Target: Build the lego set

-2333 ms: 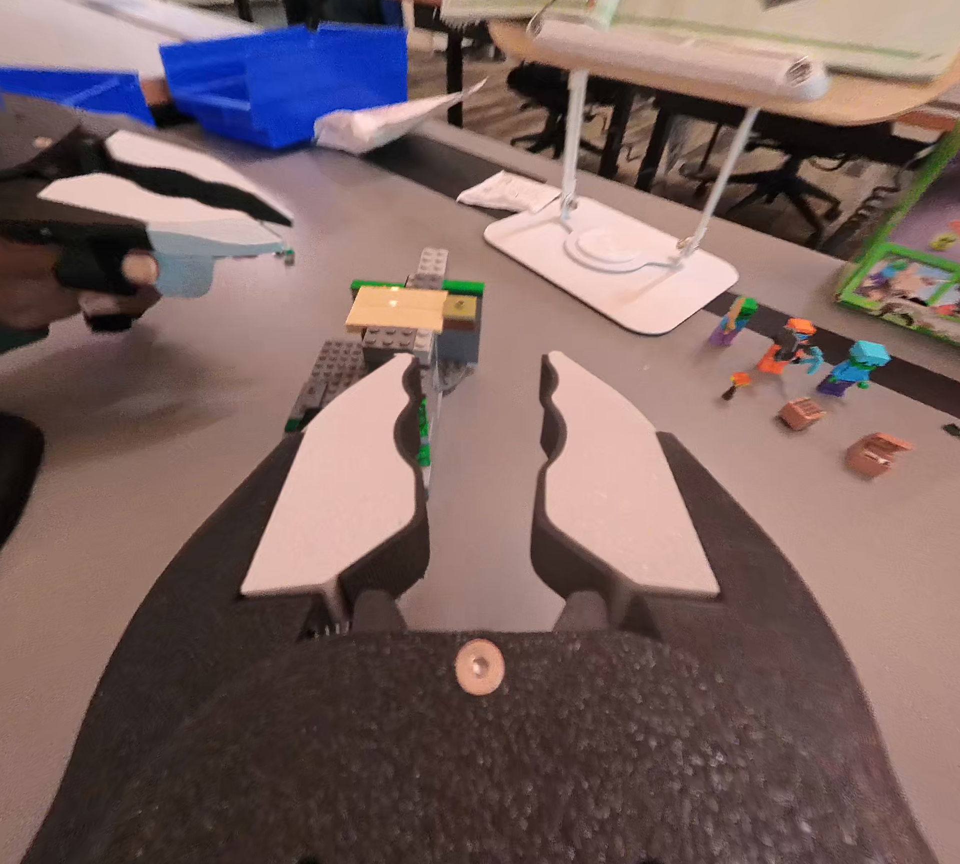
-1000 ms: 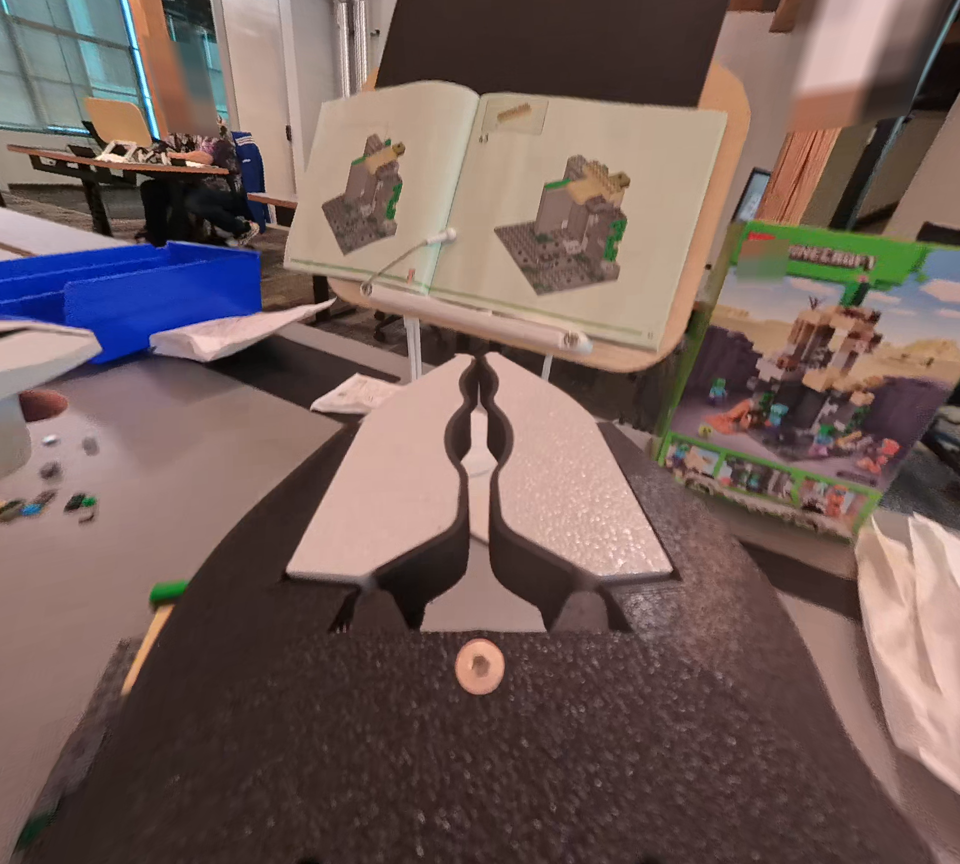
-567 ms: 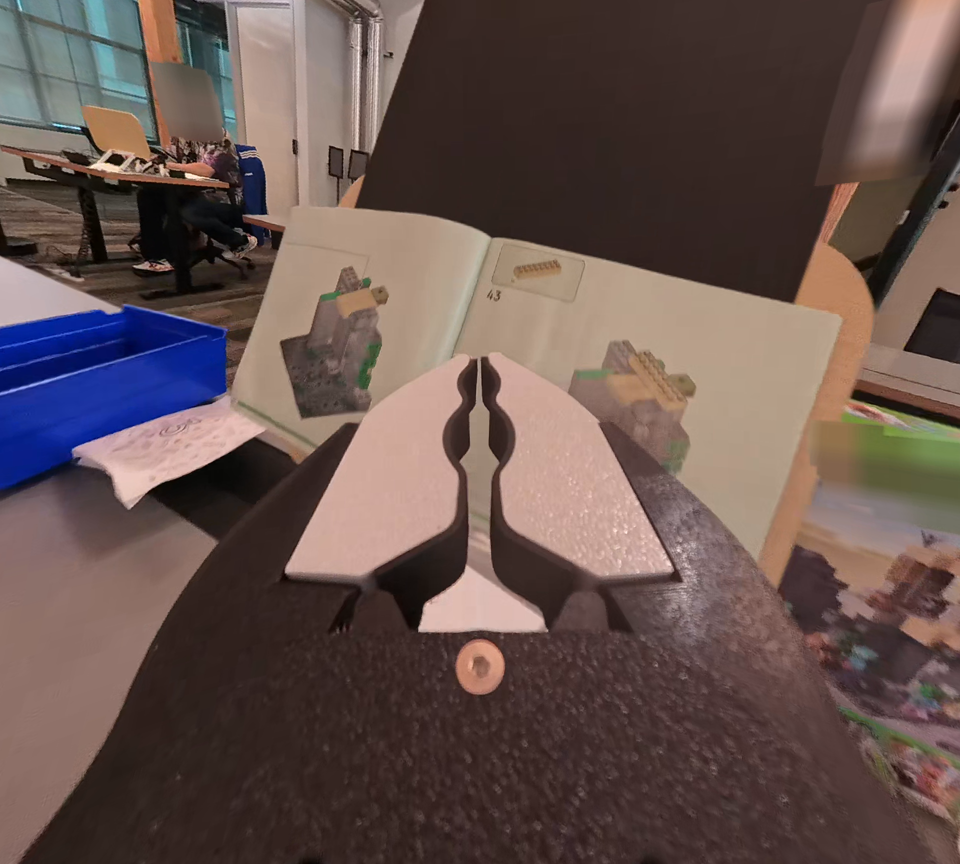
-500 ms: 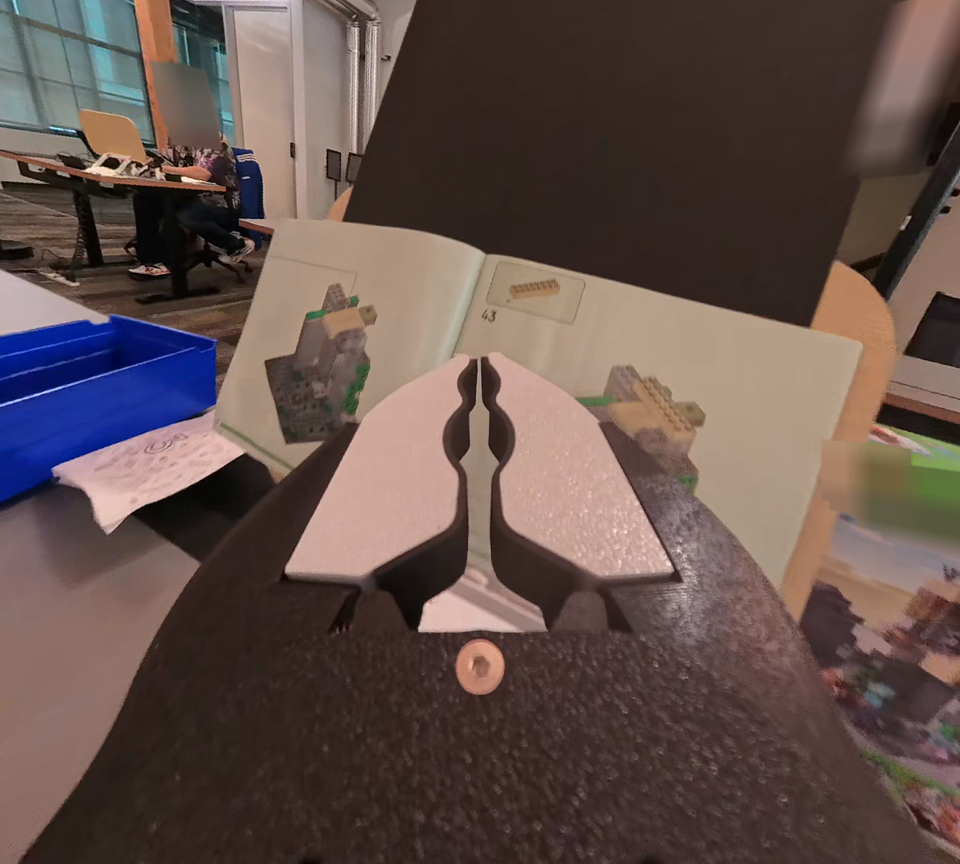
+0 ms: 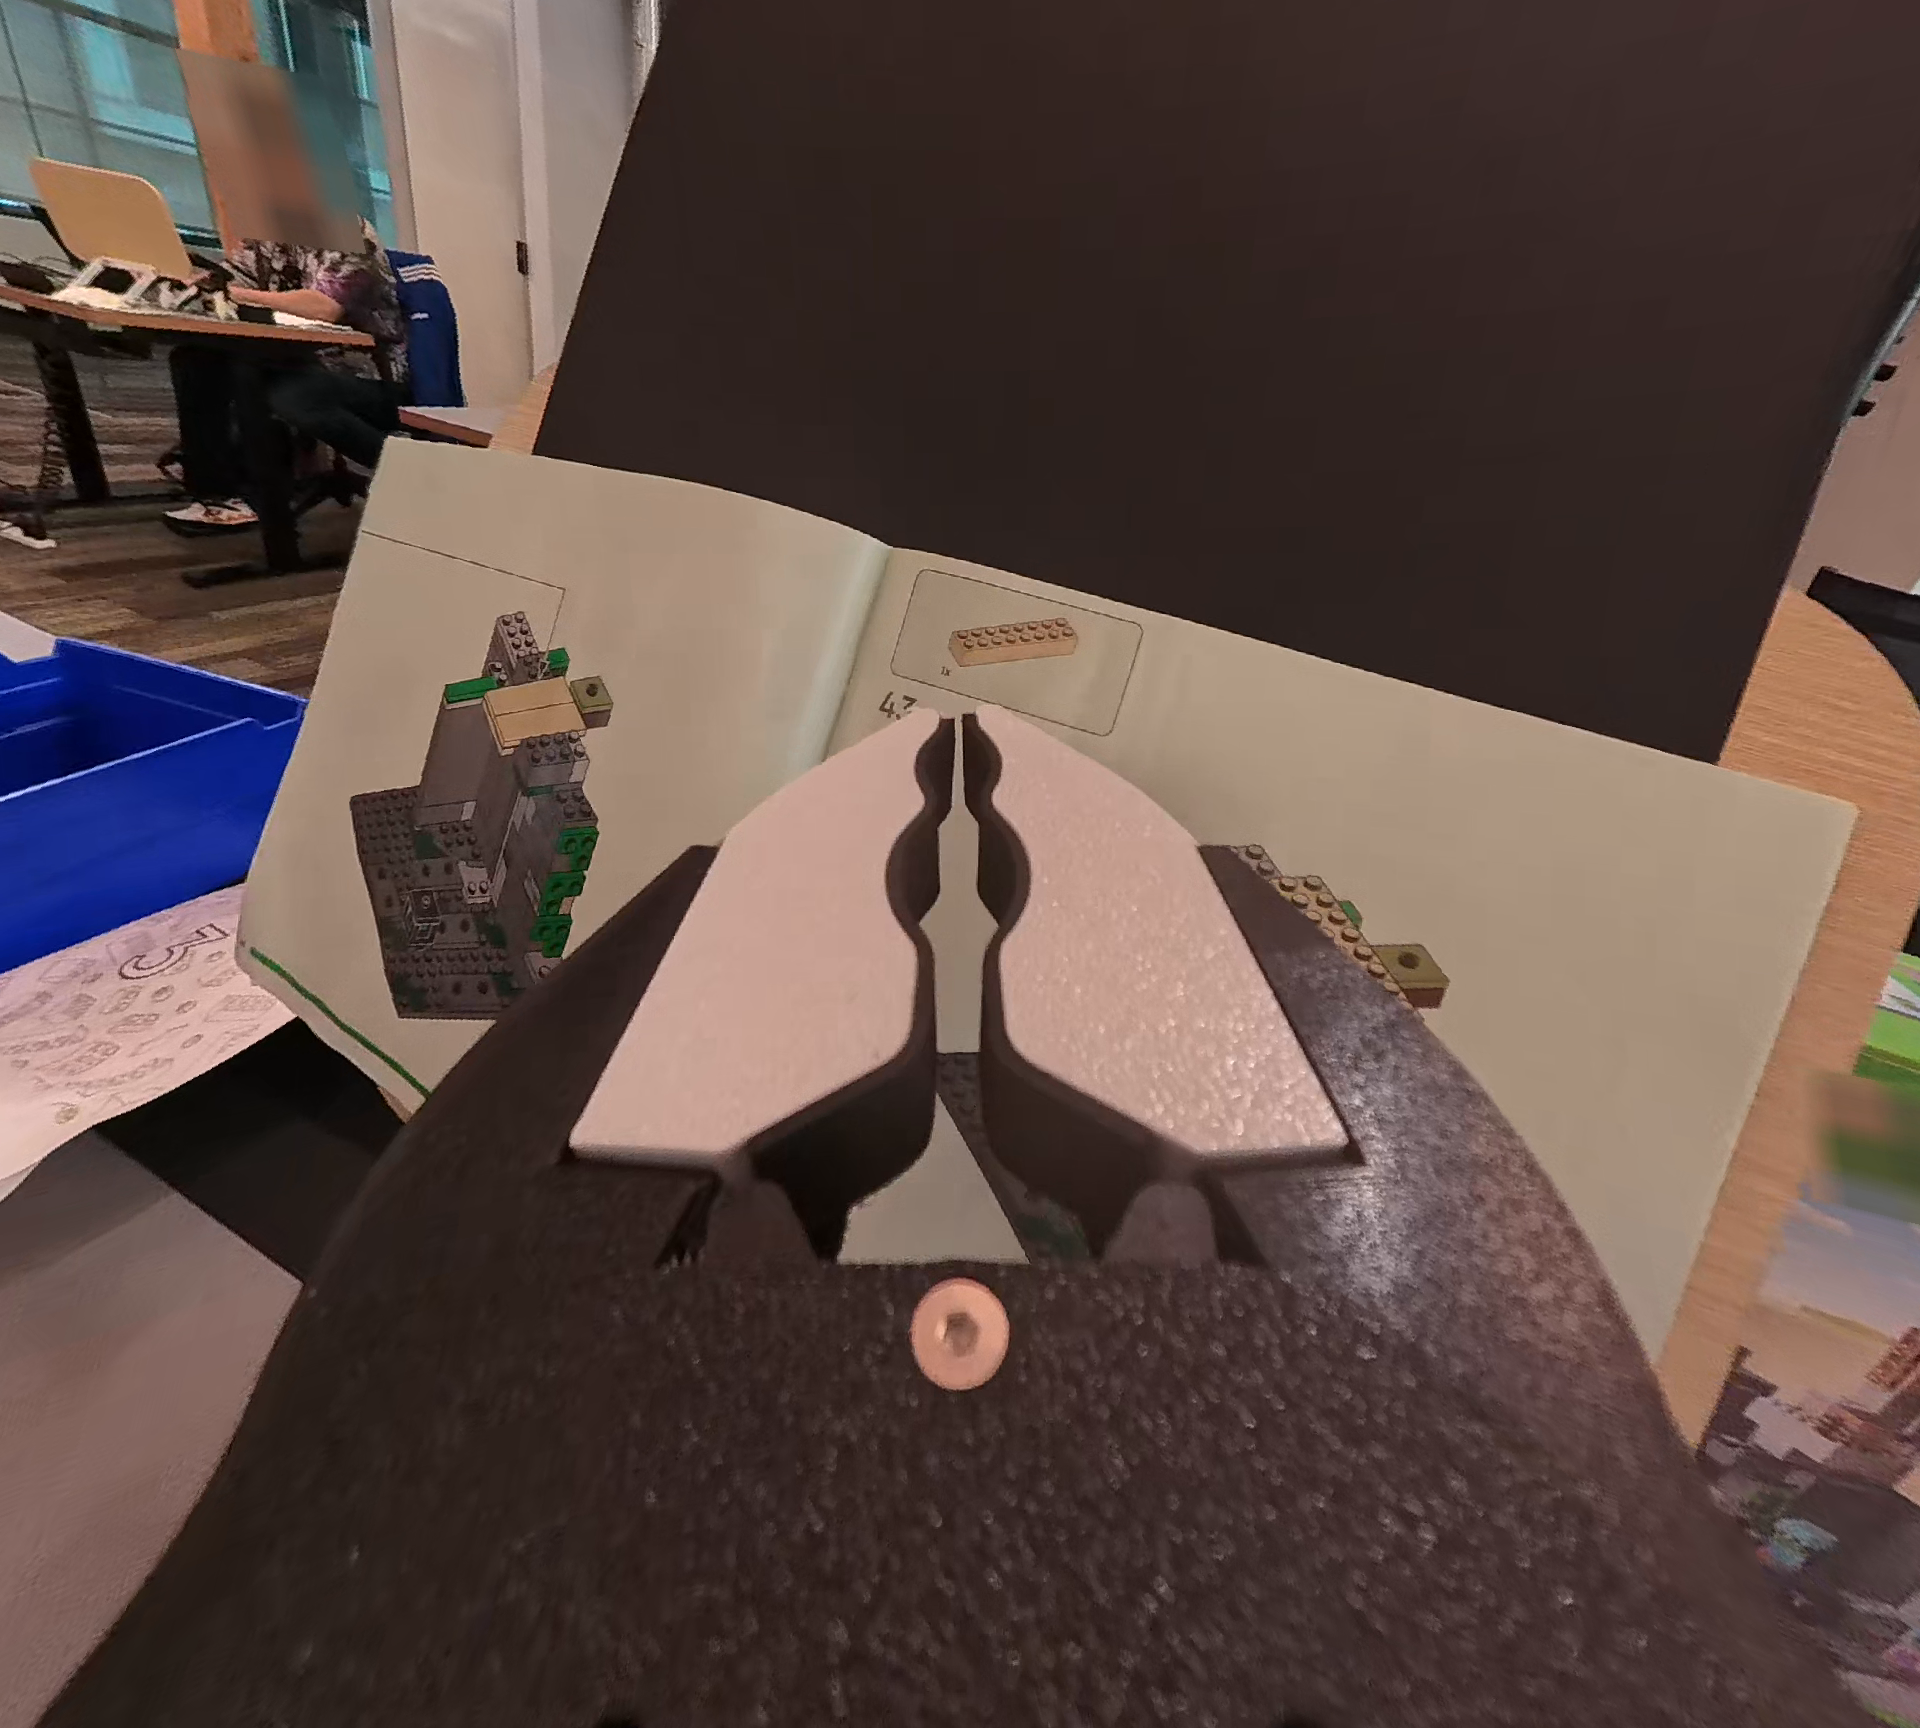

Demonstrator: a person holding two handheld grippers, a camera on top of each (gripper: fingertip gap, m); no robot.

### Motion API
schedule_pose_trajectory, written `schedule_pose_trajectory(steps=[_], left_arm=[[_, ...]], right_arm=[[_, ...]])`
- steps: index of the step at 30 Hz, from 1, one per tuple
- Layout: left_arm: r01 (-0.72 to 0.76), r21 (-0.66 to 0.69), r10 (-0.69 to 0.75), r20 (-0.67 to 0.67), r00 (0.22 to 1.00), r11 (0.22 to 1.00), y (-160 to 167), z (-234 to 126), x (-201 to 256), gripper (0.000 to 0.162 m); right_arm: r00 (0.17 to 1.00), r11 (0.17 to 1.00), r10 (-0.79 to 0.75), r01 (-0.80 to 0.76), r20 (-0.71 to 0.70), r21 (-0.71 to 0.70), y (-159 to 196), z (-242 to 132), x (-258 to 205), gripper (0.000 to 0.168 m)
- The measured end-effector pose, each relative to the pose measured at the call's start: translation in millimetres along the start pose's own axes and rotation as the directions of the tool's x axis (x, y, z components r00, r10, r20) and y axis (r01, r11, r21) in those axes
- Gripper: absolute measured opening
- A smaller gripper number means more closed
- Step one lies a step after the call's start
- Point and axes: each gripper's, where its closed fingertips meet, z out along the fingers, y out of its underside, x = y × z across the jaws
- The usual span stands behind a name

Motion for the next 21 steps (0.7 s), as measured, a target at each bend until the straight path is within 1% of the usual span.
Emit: schedule_pose_trajectory(steps=[8,13,17,21], left_arm=[[-0.012,-0.007,0.012,0.0,1.0,1.0,2.9,0.3,1.4,0.0],[0.002,-0.022,-0.003,-0.012,1.0,1.0,6.9,1.5,4.7,0.0],[0.023,-0.032,-0.024,-0.026,0.999,0.999,8.7,2.2,8.9,0.0],[0.016,-0.033,-0.017,-0.024,1.0,0.999,8.8,1.7,9.6,0.0]], right_arm=[[1.0,1.0,-0.017,0.017,0.006,0.005,-4.0,-11.1,-0.5,0.001],[0.999,1.0,-0.025,0.025,0.022,0.015,-5.2,-28.7,-3.7,0.001],[0.998,1.0,0.02,-0.021,0.061,0.016,-3.0,-60.0,-7.6,0.0],[0.99,0.996,0.085,-0.086,0.11,0.004,13.0,-104.9,-13.5,0.0]])
